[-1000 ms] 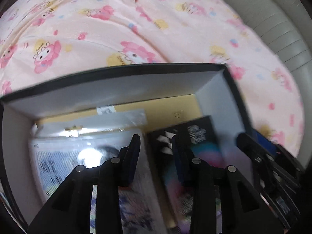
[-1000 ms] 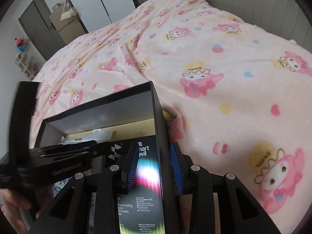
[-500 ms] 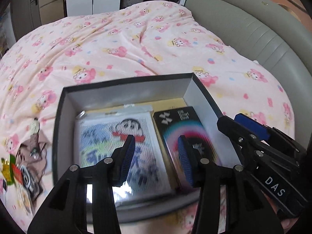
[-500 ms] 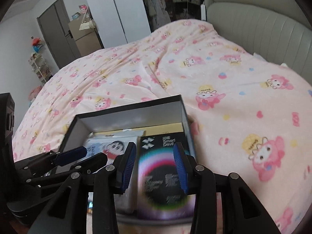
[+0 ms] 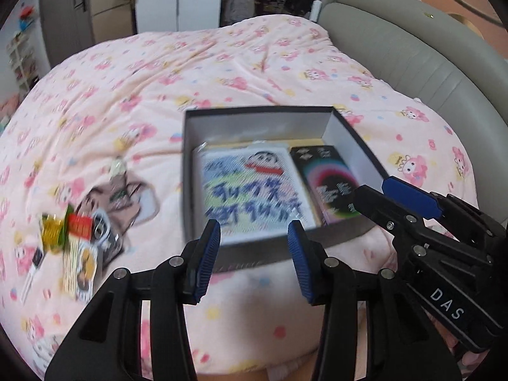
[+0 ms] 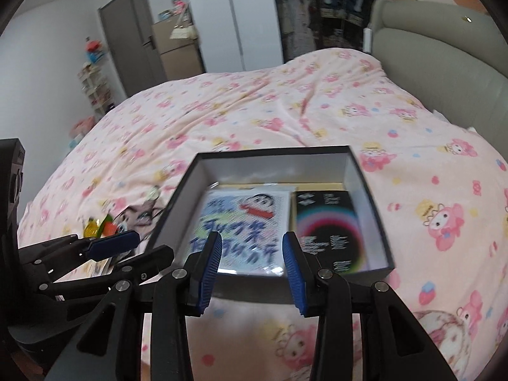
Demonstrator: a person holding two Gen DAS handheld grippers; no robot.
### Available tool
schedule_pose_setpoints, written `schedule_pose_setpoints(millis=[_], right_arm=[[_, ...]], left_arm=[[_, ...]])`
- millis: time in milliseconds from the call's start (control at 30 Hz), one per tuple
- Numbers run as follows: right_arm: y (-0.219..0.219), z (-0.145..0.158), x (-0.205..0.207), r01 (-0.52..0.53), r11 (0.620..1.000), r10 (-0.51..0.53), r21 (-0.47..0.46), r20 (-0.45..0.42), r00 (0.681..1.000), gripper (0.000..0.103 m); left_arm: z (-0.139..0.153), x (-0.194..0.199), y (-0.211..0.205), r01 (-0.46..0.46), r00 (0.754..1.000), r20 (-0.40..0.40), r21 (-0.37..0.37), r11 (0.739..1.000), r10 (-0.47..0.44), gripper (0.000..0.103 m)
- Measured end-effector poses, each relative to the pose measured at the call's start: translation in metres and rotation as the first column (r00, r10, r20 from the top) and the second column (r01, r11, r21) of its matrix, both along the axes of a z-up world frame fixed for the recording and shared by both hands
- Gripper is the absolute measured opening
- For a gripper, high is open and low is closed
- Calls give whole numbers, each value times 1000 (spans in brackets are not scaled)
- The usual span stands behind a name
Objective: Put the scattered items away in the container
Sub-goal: 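Withdraw the right gripper from the box toward the remaining items, then move the left gripper toward the babi card with the cartoon sticker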
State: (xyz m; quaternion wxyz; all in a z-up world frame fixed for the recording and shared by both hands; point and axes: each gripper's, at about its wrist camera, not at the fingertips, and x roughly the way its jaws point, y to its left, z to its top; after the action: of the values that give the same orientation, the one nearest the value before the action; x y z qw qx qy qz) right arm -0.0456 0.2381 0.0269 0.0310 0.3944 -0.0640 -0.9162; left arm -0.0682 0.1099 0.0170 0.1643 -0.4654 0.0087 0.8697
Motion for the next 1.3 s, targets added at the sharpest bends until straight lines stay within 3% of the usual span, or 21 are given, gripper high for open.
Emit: schedule_pose_setpoints(millis=[233, 367, 467, 633, 833, 933, 967, 1067, 1100, 1200, 1300], right_arm=[[-55, -26, 0, -114, 993, 116, -26, 80, 990, 35], [-104, -43, -6, -214, 975, 221, -64, 126, 967, 35], [-140, -53, -19, -284, 955, 295, -88, 149, 944, 35], [-197, -76, -51, -353, 933, 360, -70, 204, 910, 35], [-236, -114, -87, -385, 910, 415, -156, 314, 854, 35], [-248, -130, -95, -387, 902, 432, -193, 355, 829, 36], [-250, -139, -98, -373, 895, 443, -246, 374, 815, 36], [-253, -155, -105, -336, 891, 441, -306, 406, 800, 36], [-255, -159, -106, -332, 888, 444, -319, 406, 799, 36], [-252, -161, -105, -304, 843, 481, -443, 369, 796, 11], [-253, -147, -96, -347, 842, 490, -413, 318, 812, 5]], left_arm=[[-27, 18, -58, -116, 991, 68, -27, 993, 118, 44], [-45, 19, -106, -210, 972, 113, 6, 978, 209, 44], [-60, 12, -151, -305, 942, 162, 50, 951, 293, 47], [-90, -15, -226, -469, 858, 253, 32, 883, 447, 47], [-118, -53, -274, -515, 816, 312, 10, 857, 486, 53], [-129, -63, -286, -524, 807, 356, 66, 849, 471, 60], [-134, -65, -286, -526, 806, 369, 87, 846, 464, 61], [-151, -70, -290, -588, 765, 423, 152, 794, 485, 62], [-155, -73, -290, -595, 754, 438, 137, 792, 490, 62], [-151, -70, -290, -592, 764, 428, 166, 789, 483, 62], [-148, -65, -282, -560, 787, 426, 193, 805, 446, 62]])
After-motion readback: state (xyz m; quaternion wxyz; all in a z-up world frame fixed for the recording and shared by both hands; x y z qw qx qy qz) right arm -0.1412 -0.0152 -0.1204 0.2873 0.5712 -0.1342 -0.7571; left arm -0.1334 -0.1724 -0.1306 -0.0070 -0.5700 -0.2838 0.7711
